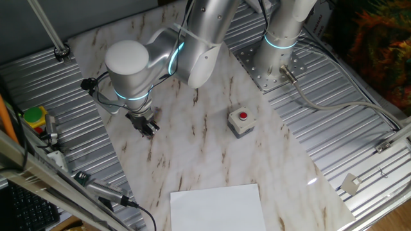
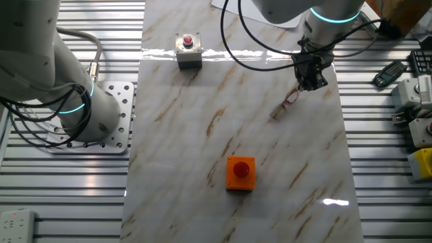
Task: Unfold the leg of the glasses (with one hand)
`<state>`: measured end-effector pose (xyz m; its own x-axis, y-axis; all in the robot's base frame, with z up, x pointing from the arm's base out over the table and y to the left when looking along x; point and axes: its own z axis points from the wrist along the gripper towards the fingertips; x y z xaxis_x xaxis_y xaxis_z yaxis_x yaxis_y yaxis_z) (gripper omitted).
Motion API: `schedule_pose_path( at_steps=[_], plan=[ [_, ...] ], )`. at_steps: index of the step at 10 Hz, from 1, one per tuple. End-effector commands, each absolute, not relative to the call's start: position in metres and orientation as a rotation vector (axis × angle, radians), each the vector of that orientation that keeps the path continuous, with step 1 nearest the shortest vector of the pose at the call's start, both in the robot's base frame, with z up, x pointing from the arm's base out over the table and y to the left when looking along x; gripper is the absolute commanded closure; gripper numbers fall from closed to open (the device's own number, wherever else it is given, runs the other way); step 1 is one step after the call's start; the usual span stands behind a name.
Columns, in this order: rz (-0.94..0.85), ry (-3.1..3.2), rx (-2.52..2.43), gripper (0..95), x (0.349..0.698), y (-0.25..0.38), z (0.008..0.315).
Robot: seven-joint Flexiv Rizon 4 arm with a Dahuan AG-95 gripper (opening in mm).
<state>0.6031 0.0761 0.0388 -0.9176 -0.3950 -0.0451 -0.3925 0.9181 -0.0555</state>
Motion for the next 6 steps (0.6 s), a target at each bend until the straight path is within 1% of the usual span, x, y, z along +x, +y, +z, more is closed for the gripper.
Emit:
schedule_pose_path(
  at_steps=[1, 6],
  plan=[
    [-0.066, 3.01, -0.623, 95.0, 0.6028, 0.0761, 0.0398],
    [-0.052, 2.996, -0.624, 95.0, 0.603, 0.0761, 0.0414]
  ],
)
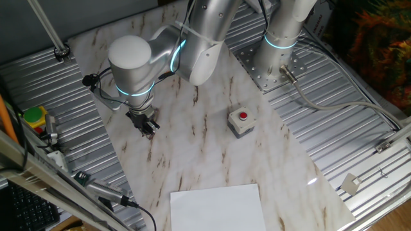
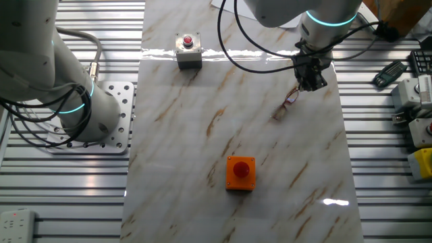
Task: Unfold the leg of the glasses (with one hand)
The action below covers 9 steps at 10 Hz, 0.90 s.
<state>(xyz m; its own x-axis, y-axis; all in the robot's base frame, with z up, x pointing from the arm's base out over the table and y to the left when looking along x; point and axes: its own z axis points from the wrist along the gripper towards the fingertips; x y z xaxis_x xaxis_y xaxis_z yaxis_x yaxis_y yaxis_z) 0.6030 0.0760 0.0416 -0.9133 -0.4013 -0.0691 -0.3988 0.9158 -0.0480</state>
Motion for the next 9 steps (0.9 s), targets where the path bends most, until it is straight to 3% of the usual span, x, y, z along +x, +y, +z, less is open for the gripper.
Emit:
schedule_pose_path(
  at_steps=[1, 9],
  plan=[
    [-0.05, 2.991, -0.621, 95.0, 0.603, 0.076, 0.042],
    [-0.026, 2.983, -0.597, 95.0, 0.604, 0.076, 0.053]
  ],
)
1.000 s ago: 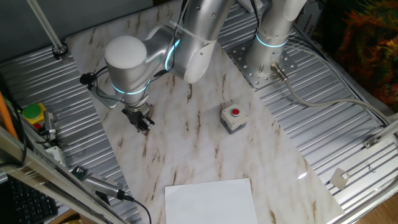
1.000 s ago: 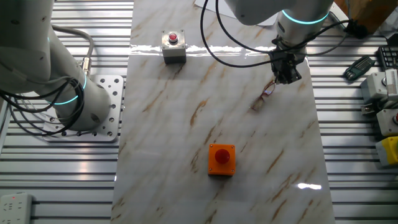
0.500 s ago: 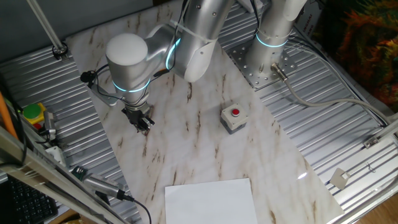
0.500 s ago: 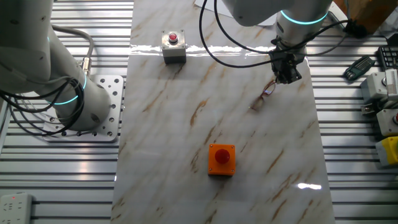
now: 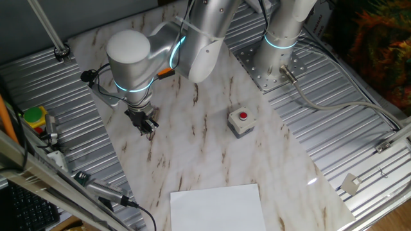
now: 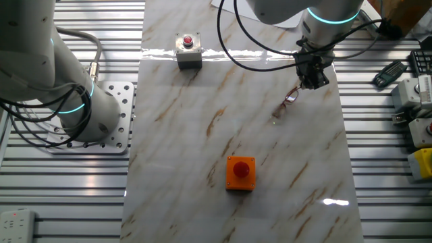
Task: Unfold the leg of the glasses (with one hand)
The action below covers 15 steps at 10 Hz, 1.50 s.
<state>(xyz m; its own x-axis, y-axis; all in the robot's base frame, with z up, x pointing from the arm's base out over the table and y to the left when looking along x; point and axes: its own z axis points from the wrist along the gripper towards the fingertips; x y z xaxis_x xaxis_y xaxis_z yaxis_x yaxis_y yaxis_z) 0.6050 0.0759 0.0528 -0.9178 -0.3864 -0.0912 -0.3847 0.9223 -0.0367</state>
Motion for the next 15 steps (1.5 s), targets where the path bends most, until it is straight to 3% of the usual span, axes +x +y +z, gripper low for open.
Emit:
schedule_pose_path(
  at_steps=[1, 15],
  plan=[
    [-0.022, 2.979, -0.594, 95.0, 0.604, 0.076, 0.055],
    [0.02, 2.938, -0.566, 95.0, 0.602, 0.075, 0.068]
  ],
)
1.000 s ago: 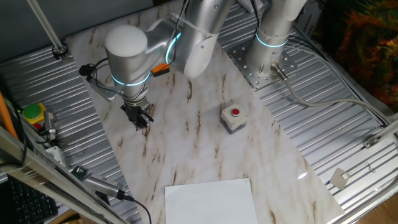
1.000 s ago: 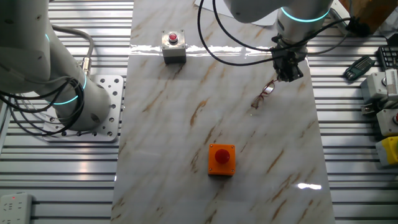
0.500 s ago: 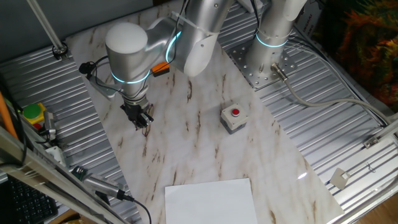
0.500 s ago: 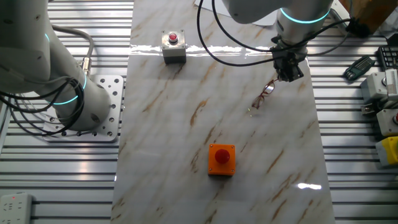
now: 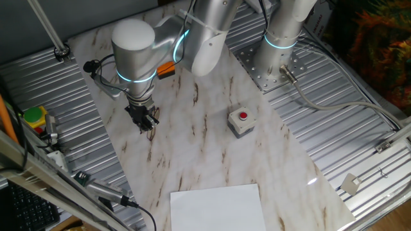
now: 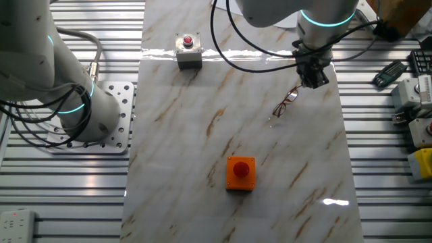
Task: Unfold the leg of the glasses (with one hand)
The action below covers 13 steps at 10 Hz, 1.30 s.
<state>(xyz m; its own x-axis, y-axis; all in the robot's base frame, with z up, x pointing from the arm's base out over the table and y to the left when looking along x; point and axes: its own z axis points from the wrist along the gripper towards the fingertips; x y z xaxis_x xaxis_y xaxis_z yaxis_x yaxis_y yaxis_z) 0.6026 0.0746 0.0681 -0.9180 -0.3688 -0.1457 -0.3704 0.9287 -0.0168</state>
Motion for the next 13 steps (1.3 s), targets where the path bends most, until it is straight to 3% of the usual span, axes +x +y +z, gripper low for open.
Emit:
schedule_pose_path(
  at_steps=[1, 13],
  plan=[
    [0.023, 2.933, -0.563, 95.0, 0.6019, 0.0746, 0.0692],
    [0.066, 2.881, -0.545, 95.0, 0.592, 0.0713, 0.0784]
  ],
)
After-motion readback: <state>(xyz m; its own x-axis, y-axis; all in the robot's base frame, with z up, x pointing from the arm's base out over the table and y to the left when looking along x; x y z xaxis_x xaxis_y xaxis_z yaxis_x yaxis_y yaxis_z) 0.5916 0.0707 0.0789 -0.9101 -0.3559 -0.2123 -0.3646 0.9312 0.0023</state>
